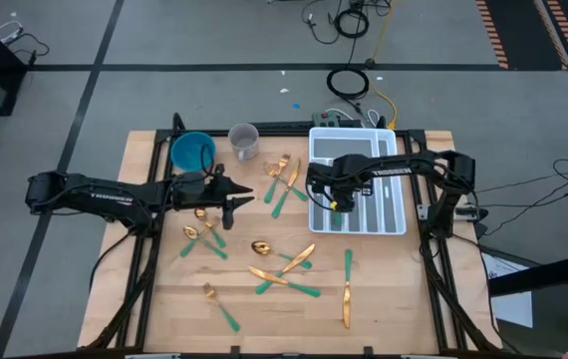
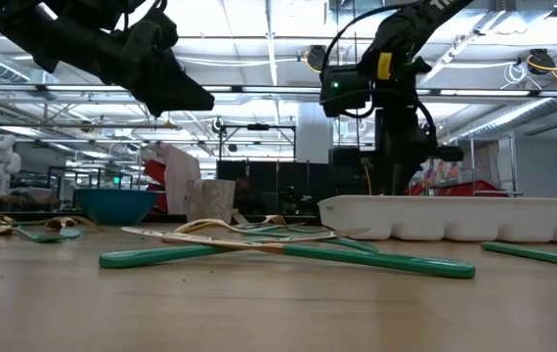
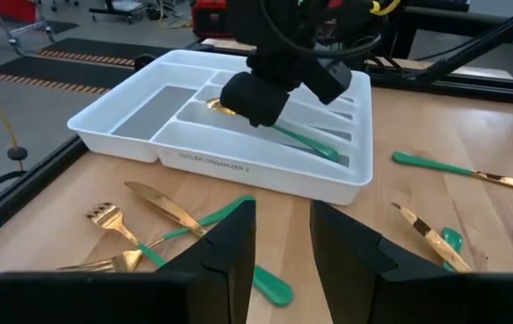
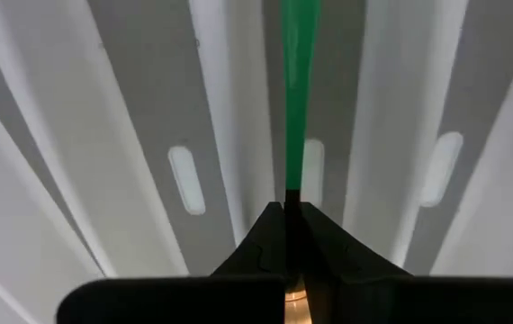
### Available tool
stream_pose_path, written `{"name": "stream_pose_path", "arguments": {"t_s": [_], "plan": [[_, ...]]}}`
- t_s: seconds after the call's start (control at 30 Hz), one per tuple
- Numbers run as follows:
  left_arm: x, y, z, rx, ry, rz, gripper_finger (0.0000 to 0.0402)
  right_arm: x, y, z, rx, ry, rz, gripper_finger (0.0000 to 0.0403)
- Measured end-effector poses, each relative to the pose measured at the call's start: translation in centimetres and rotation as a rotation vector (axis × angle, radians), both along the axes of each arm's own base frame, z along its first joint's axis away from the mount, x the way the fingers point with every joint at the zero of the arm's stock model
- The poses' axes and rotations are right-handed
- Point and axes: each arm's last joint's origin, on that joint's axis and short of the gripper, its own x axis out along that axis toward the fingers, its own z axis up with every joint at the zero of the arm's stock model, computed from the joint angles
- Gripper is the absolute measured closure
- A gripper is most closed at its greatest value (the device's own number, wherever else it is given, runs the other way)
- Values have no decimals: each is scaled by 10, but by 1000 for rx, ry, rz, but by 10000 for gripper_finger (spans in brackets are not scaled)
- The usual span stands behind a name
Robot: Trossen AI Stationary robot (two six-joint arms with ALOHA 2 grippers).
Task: Sort silverware
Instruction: Put the green spoon into the white silverware organizer, then put the green knife into the white silverware organizer
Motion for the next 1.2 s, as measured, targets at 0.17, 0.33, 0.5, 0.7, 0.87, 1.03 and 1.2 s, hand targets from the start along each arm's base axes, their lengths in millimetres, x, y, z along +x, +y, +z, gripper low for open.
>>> {"name": "stream_pose_path", "arguments": {"t_s": [0.17,0.33,0.5,0.7,0.87,1.03,1.2], "plan": [[0,0,0,0,4,0,287,3,0,1,4,-55,-49,398],[0,0,0,1,4,0,287,5,-1,1,-1,-92,-100,357],[0,0,0,4,6,-1,287,5,-2,1,-14,-103,-154,309],[0,0,0,7,6,-2,287,7,-6,11,-121,-149,-295,273],[0,0,1,1,-12,-3,287,14,-6,57,-58,-333,-573,270],[4,-4,15,-80,-164,-124,287,9,2,103,156,-526,-1131,272],[2,-7,23,-129,-231,-224,287,-18,32,103,279,-253,-1468,273]]}}
